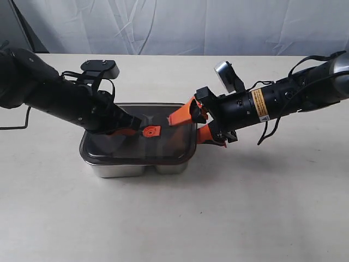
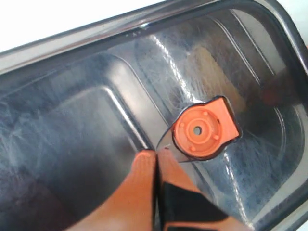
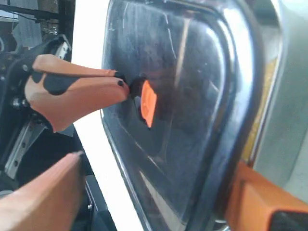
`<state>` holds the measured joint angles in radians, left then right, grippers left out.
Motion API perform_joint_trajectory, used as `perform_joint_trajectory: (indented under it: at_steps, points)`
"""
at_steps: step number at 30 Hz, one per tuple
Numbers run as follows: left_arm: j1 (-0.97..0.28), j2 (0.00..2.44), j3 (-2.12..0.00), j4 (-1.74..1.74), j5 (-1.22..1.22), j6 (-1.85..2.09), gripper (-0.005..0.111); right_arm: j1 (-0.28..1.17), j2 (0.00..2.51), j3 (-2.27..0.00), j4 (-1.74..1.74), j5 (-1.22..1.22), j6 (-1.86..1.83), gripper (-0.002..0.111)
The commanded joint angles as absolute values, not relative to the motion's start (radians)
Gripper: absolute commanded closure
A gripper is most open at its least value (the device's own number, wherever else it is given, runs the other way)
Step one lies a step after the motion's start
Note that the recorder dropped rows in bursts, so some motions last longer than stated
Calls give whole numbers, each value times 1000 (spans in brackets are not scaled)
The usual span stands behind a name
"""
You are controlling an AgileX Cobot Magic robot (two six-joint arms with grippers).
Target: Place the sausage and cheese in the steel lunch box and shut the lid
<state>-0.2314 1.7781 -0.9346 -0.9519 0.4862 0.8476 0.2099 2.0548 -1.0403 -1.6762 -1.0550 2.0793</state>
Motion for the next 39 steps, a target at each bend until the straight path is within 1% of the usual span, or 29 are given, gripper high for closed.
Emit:
perform_joint_trajectory:
  at_steps: [1,3,5,7,8,10,12,16,17,19,21,24,26,29,31,32,33,34,35,39]
  points:
    - [-241,1830,-907,-880,484,842,107,198,2046,-1053,-1727,-952,2106,34]
    - [-241,1830,-907,-880,484,842,107,198,2031,-1062,-1744,-953,2106,40]
    - [-241,1830,-907,-880,484,842,107,196,2022,-1071,-1744,-949,2106,51]
    - [-241,1830,-907,-880,484,842,107,178,2021,-1071,-1744,-961,2106,59]
    - [-241,1830,-907,-880,484,842,107,166,2018,-1073,-1744,-967,2106,62]
    - [-241,1830,-907,-880,482,842,107,139,2018,-1073,-1744,-981,2106,62]
    - [-241,1830,-907,-880,477,842,107,115,2018,-1073,-1744,-988,2106,59]
    - [-241,1830,-907,-884,475,842,107,81,2018,-1073,-1744,-976,2107,46]
    - [-241,1830,-907,-884,475,842,107,78,2018,-1073,-1744,-973,2107,45]
    - [-241,1830,-907,-884,475,842,107,72,2018,-1073,-1744,-986,2107,48]
    - [-241,1830,-907,-884,475,842,107,72,2018,-1073,-1744,-1037,2107,57]
    - [-241,1830,-907,-893,468,842,107,72,2018,-1073,-1720,-1130,2093,86]
    - [-241,1830,-907,-901,468,842,107,72,2018,-1073,-1707,-1183,2067,108]
    - [-241,1826,-907,-904,452,842,107,102,2018,-1073,-1702,-1206,2067,108]
    - [-241,1826,-907,-906,448,842,107,166,2018,-1073,-1700,-1182,2052,108]
    - [-241,1826,-907,-906,445,842,107,225,2018,-1073,-1725,-1099,2050,108]
    - [-241,1826,-907,-906,445,842,107,250,2018,-1073,-1744,-1052,2050,108]
    - [-241,1826,-907,-906,445,842,107,302,2018,-1073,-1744,-934,2052,108]
    - [-241,1826,-907,-906,445,842,107,332,2018,-1070,-1744,-875,2052,108]
    - [-241,1826,-907,-906,445,842,107,362,2018,-1077,-1744,-755,2056,108]
